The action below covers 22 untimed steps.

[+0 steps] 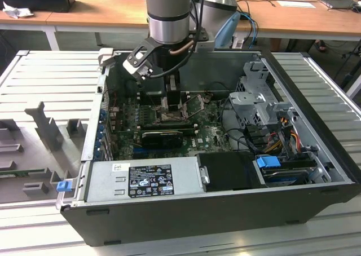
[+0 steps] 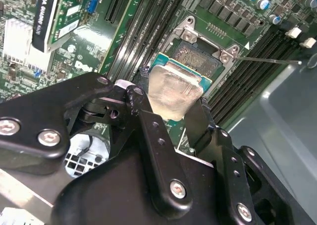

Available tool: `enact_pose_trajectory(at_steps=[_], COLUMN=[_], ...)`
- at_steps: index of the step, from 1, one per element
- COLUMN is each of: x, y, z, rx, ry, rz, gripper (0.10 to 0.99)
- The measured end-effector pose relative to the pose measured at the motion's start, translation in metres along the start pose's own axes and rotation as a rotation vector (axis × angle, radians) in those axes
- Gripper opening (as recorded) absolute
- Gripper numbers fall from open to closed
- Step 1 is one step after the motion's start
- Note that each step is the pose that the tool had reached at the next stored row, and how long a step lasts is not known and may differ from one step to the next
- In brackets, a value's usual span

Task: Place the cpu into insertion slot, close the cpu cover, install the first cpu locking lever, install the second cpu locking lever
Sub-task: 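Place the cpu into insertion slot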

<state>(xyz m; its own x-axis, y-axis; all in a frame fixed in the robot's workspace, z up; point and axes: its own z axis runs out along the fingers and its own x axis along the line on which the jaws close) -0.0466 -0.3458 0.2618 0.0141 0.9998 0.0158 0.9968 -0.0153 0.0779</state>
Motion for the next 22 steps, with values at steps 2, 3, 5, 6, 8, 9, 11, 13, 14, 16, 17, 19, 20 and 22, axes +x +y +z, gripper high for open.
enact_pose_trajectory(at_steps=[2,3,5,6,8,9,11,13,14,16,17,19,20,22], x=[0.0001,0.0053,0.0109,0.0117,0.0129,0.0134,0.0145,0.0159,0.0166,0.0178,0.0189,0.02,0.0202,0.0205], y=[-0.0003,0.0037,0.003,0.0028,0.002,0.0016,0.0008,-0.0008,-0.0032,-0.0044,-0.0046,-0.0049,-0.0049,-0.0052], z=[0.0051,0.0089,0.0221,0.0244,0.0277,0.0291,0.0324,0.0349,0.036,0.0378,0.0393,0.0424,0.0439,0.0474], rx=[0.0,0.0,0.0,0.0,0.0,0.0,0.0,-0.001,-0.002,-0.003,-0.003,-0.004,-0.004,-0.004], ry=[-0.0002,0.0,0.0004,0.0003,0.0006,0.0008,0.0013,0.0015,0.0016,0.0014,0.0013,0.0008,0.0005,0.0002], rz=[0.0,0.0,-0.005,-0.005,-0.005,-0.006,-0.007,-0.007,-0.008,-0.007,-0.007,0.003,0.006,0.01], gripper=[0.529,0.529,0.529,0.529,0.529,0.529,0.529,0.529,0.529,0.529,0.529,0.529,0.529,0.529])
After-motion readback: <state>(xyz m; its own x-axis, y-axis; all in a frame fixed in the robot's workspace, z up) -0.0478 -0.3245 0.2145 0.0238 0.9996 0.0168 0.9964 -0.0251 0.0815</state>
